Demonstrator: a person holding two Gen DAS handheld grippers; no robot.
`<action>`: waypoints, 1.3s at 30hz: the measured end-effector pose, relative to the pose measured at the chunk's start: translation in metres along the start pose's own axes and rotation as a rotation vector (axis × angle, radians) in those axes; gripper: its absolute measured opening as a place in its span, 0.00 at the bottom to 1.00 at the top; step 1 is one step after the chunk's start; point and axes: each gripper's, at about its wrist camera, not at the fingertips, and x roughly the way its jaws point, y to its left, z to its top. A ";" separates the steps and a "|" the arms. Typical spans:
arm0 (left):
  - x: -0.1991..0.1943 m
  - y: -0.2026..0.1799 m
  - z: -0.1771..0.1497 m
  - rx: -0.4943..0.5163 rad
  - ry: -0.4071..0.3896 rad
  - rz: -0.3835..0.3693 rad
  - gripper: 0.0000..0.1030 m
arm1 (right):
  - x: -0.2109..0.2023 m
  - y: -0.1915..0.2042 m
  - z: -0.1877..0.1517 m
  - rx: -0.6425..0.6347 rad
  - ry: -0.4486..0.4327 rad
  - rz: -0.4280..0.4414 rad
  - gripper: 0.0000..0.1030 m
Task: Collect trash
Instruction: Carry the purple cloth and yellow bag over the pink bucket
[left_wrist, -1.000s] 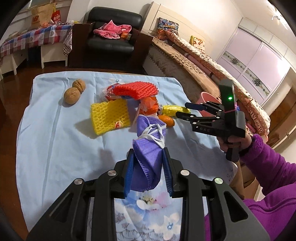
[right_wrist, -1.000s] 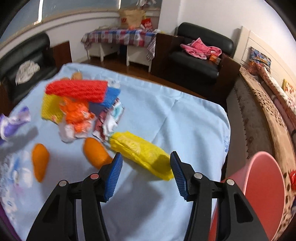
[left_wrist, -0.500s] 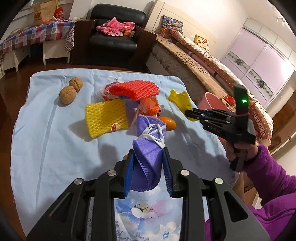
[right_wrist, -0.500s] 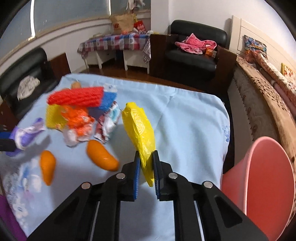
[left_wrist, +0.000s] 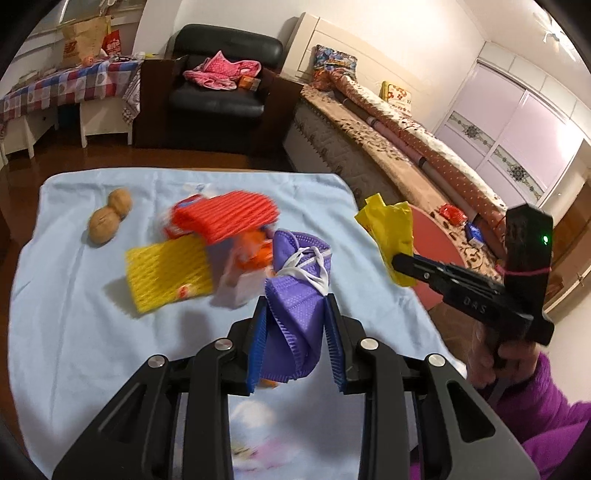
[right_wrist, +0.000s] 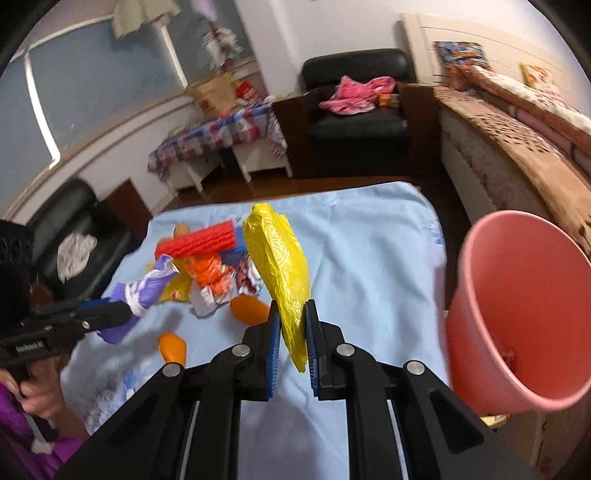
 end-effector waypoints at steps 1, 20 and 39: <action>0.003 -0.004 0.003 0.001 -0.001 -0.004 0.29 | -0.005 -0.004 -0.001 0.015 -0.010 -0.008 0.12; 0.091 -0.124 0.052 0.137 0.037 -0.095 0.29 | -0.074 -0.121 -0.008 0.288 -0.173 -0.265 0.12; 0.183 -0.195 0.064 0.201 0.119 -0.059 0.29 | -0.065 -0.179 -0.002 0.323 -0.189 -0.365 0.13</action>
